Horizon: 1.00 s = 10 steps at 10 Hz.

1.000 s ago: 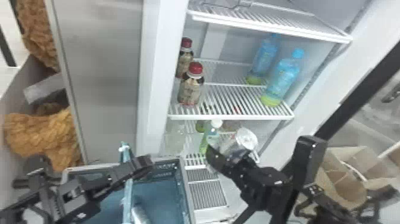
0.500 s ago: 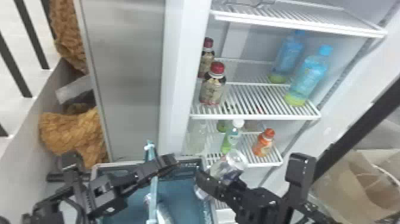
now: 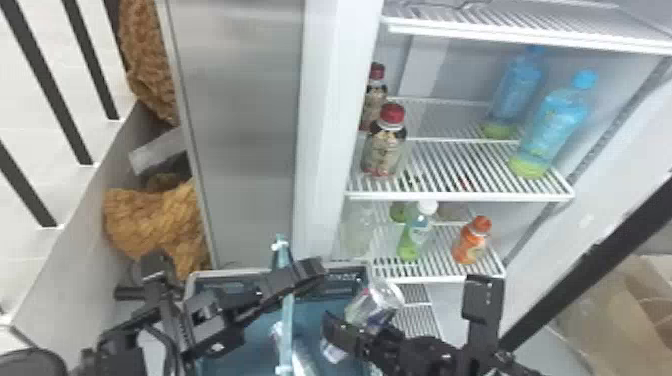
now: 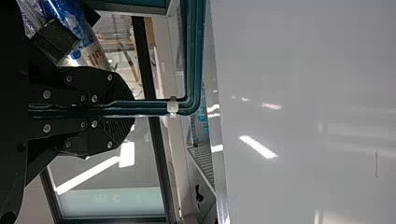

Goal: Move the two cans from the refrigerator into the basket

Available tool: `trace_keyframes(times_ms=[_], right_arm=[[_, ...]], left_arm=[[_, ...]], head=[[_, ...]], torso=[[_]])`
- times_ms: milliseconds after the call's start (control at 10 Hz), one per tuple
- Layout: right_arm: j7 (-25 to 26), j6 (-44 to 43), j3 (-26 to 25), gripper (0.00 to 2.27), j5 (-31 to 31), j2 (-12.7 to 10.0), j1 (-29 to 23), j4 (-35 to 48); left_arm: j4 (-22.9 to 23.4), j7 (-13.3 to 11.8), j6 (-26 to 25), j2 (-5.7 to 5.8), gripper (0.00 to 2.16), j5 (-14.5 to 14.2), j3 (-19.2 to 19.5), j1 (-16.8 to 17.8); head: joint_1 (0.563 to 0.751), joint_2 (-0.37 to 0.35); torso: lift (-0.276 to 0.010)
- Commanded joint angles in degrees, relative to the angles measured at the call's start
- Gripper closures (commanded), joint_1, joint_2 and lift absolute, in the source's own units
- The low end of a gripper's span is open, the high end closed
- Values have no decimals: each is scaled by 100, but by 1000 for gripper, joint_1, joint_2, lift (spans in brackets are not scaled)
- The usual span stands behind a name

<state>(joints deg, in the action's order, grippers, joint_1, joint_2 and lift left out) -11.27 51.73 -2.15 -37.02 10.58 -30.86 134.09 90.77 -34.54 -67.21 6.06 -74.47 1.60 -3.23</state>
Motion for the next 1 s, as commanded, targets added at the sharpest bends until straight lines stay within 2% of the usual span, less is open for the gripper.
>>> trace_keyframes(times_ms=[0, 100, 200, 300, 500, 900], right_arm=[[-68, 2, 20, 783, 11, 5, 77, -113], [-130, 2, 9, 429, 11, 5, 105, -141], [-183, -12, -2, 174, -11, -4, 119, -169], [-191, -54, -14, 71, -34, -12, 119, -169], [-226, -308, -151, 125, 34, -56, -21, -14], [-341, -1714, -722, 130, 606, -197, -1062, 661]], left_arm=[[0, 0, 0, 0, 1191, -3, 0, 0], [0, 0, 0, 0, 1191, -3, 0, 0], [0, 0, 0, 0, 1191, -3, 12, 0], [0, 0, 0, 0, 1191, -3, 0, -14], [0, 0, 0, 0, 1191, -3, 0, -14], [0, -9, 0, -9, 1191, -3, 12, -28]], head=[[695, -156], [695, -151], [695, -149], [695, -148], [695, -150], [695, -216]], torso=[[-31], [-31], [-31], [-31], [-31], [-31]])
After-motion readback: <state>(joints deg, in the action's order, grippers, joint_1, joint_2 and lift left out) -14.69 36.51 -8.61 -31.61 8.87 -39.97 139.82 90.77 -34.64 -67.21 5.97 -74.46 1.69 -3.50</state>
